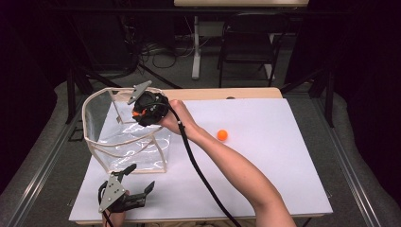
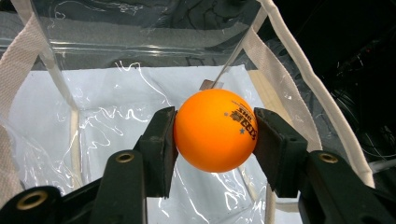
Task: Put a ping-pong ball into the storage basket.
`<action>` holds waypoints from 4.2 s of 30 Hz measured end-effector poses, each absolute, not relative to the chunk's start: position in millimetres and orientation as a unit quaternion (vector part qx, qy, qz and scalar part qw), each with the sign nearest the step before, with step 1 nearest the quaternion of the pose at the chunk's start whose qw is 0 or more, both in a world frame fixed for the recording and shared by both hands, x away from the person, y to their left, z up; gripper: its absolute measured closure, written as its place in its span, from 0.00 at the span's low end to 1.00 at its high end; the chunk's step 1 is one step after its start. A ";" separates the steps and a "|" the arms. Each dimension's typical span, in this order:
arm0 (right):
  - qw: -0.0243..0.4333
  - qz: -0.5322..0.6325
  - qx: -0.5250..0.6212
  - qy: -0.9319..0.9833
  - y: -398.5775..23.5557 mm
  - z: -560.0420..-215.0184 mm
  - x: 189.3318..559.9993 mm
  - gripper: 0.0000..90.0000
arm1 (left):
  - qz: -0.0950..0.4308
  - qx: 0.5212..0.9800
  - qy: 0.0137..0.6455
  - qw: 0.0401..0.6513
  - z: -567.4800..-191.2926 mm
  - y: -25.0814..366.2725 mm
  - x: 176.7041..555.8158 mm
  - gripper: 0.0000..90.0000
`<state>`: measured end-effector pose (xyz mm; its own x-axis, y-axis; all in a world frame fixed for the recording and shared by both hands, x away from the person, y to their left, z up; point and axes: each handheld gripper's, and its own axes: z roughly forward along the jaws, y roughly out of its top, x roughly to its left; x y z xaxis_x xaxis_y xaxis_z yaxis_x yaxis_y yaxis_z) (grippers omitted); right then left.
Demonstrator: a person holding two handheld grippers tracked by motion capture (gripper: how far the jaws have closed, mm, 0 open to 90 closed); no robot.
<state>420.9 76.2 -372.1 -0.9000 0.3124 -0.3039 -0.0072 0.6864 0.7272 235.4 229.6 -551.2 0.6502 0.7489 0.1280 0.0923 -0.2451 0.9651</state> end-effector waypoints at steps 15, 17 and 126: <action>0.191 0.370 0.082 0.906 80.3 -374.1 423.8 0.57 | 0.301 0.730 0.289 0.542 -551.7 230.1 236.6 0.17; 0.187 0.367 0.084 0.907 81.1 -375.7 424.6 0.57 | 0.301 0.729 0.288 0.543 -551.4 230.0 235.9 0.17; 0.154 0.450 0.194 0.858 -104.7 -416.3 399.7 0.00 | 0.303 0.729 0.289 0.541 -551.6 230.3 235.4 0.17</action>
